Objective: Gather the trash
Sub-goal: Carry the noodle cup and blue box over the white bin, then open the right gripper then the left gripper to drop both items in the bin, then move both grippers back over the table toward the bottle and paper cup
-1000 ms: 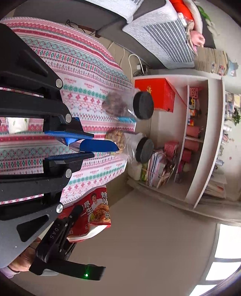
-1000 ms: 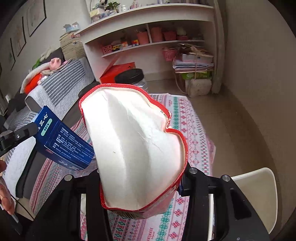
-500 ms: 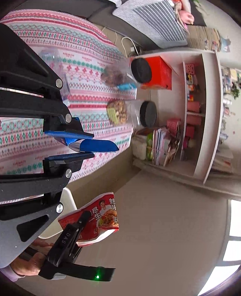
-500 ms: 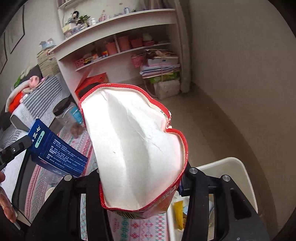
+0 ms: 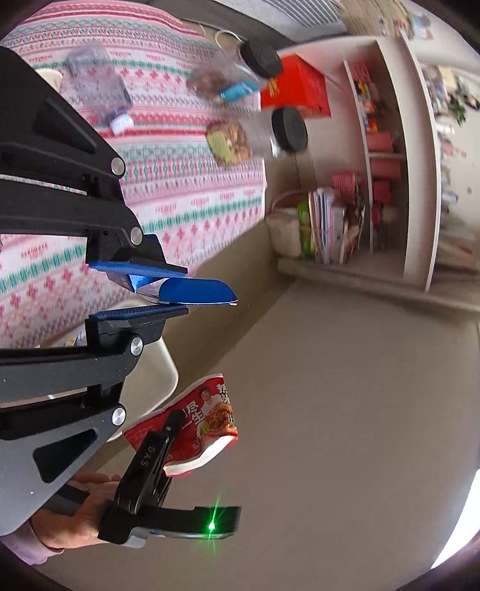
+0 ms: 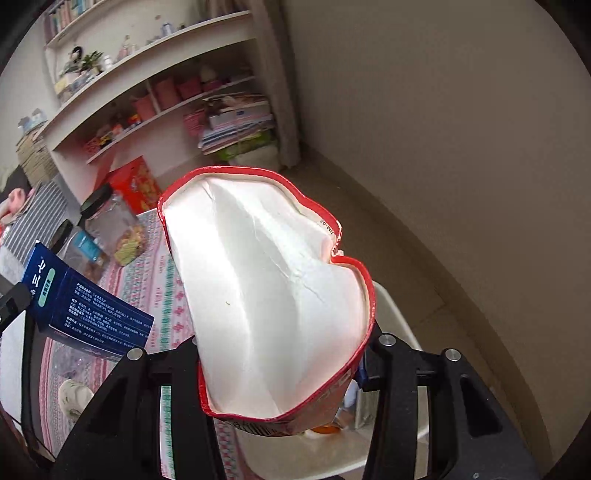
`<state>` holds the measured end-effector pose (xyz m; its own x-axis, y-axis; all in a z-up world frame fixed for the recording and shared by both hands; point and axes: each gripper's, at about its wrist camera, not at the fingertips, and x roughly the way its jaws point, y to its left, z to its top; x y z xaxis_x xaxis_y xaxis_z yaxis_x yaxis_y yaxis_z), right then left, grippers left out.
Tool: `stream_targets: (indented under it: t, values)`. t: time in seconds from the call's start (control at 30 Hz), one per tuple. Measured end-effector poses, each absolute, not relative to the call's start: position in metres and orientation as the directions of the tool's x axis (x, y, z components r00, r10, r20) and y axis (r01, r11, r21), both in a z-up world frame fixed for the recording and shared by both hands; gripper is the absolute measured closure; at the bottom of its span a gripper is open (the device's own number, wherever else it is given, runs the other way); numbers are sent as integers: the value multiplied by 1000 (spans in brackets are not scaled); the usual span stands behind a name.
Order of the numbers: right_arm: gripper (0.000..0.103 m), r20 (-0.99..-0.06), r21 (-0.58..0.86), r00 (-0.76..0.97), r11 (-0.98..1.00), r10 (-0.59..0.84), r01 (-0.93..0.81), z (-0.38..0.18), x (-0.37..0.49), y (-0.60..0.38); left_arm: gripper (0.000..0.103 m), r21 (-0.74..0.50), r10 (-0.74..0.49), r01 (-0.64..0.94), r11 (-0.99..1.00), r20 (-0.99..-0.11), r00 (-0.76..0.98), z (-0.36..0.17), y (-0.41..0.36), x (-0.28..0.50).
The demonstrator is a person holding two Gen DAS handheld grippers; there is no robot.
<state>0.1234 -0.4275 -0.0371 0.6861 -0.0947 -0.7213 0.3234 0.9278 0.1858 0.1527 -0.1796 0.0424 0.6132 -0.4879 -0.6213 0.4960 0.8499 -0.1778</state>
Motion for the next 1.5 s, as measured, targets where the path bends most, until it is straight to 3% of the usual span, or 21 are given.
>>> stream_targets:
  t: [0.03, 0.13, 0.47, 0.7, 0.73, 0.77, 0.83, 1.0, 1.17, 1.5]
  values:
    - [58, -724, 184, 682, 924, -104, 335, -37, 119, -434, 88, -177, -494, 505, 845, -622, 608, 42, -186, 151]
    - [33, -715, 169, 680, 904, -161, 392, -37, 109, -449, 88, -199, -524, 530, 824, -623, 581, 42, -208, 148]
    - [20, -687, 156, 664, 832, -296, 532, -31, 68, -491, 88, -217, -581, 607, 764, -640, 503, 37, -273, 132]
    - [17, -677, 147, 642, 789, -359, 596, -28, 58, -512, 85, -245, -610, 642, 727, -660, 439, 27, -306, 126]
    - [17, -674, 144, 639, 783, -371, 606, -27, 55, -514, 81, -244, -610, 644, 725, -662, 436, 26, -309, 126]
    - [16, -670, 140, 637, 777, -382, 614, -26, 54, -515, 67, -241, -607, 646, 725, -667, 432, 25, -313, 125]
    - [16, -660, 138, 635, 766, -401, 627, -24, 49, -519, 59, -249, -608, 644, 723, -671, 424, 22, -317, 126]
    - [15, -648, 133, 636, 760, -420, 637, -21, 47, -520, 57, -235, -591, 639, 732, -686, 425, 18, -320, 124]
    - [7, -640, 124, 643, 770, -420, 626, -20, 49, -514, 46, -196, -556, 618, 761, -688, 466, 16, -312, 126]
    - [7, -617, 62, 659, 808, -430, 586, -15, 69, -470, 25, -10, -367, 469, 883, -638, 677, 19, -277, 128]
